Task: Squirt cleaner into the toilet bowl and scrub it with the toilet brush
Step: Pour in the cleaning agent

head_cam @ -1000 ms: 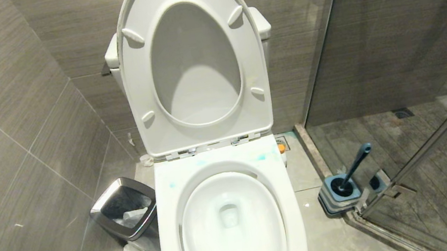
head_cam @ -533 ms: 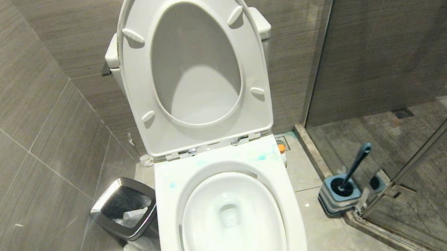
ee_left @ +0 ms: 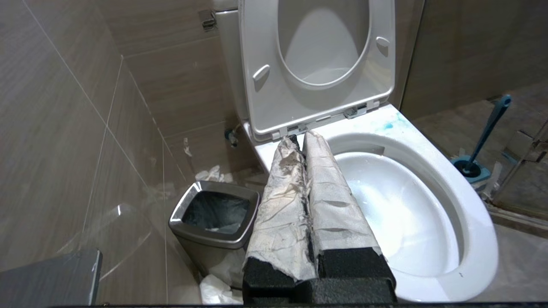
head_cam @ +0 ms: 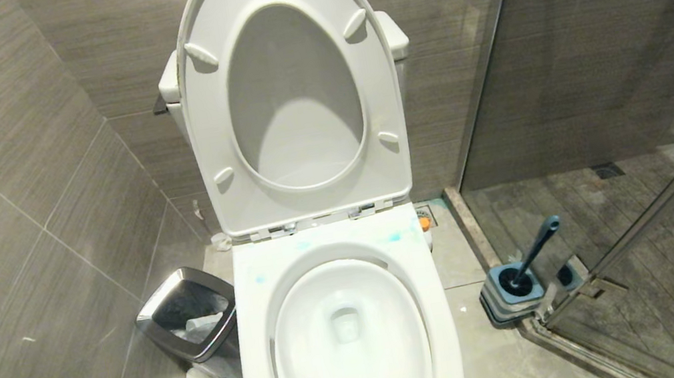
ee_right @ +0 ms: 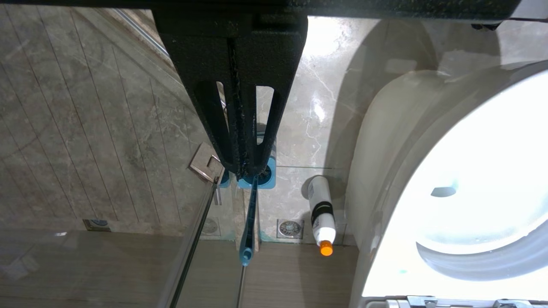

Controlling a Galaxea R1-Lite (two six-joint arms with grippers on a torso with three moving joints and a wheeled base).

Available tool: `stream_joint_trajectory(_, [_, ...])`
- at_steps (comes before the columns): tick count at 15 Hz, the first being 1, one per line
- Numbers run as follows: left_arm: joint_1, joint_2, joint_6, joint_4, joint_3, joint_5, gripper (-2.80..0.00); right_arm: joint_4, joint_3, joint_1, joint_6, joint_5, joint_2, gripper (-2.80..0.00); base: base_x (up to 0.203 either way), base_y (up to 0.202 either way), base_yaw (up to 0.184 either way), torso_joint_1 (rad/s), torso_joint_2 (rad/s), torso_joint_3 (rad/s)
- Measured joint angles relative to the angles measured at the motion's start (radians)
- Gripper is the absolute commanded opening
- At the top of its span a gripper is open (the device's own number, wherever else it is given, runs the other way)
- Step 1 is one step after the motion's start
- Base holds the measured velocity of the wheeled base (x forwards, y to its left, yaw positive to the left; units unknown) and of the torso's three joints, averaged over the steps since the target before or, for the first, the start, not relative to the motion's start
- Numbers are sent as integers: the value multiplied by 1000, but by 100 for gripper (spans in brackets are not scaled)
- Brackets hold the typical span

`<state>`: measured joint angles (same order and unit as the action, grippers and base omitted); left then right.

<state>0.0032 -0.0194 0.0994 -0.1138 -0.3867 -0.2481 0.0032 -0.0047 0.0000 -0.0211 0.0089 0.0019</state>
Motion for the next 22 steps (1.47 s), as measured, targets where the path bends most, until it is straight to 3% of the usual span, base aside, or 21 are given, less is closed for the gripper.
stream_joint_trajectory(3, [-1,16,24,135,162,11,-280,0,0,0,0,0,0,-280,0,0,0,0,0,0])
stream_joint_trajectory(7, [-1,20,55,317,352,82,-280,0,0,0,0,0,0,-280,0,0,0,0,0,0])
stream_joint_trajectory(14, [-1,21,33,103,386,197,-280,0,0,0,0,0,0,-280,0,0,0,0,0,0])
stream_joint_trajectory(19, [-1,21,-68,111,387,225,-280,0,0,0,0,0,0,-280,0,0,0,0,0,0])
stream_joint_trajectory(22, [-2,21,-72,111,387,227,-280,0,0,0,0,0,0,-280,0,0,0,0,0,0])
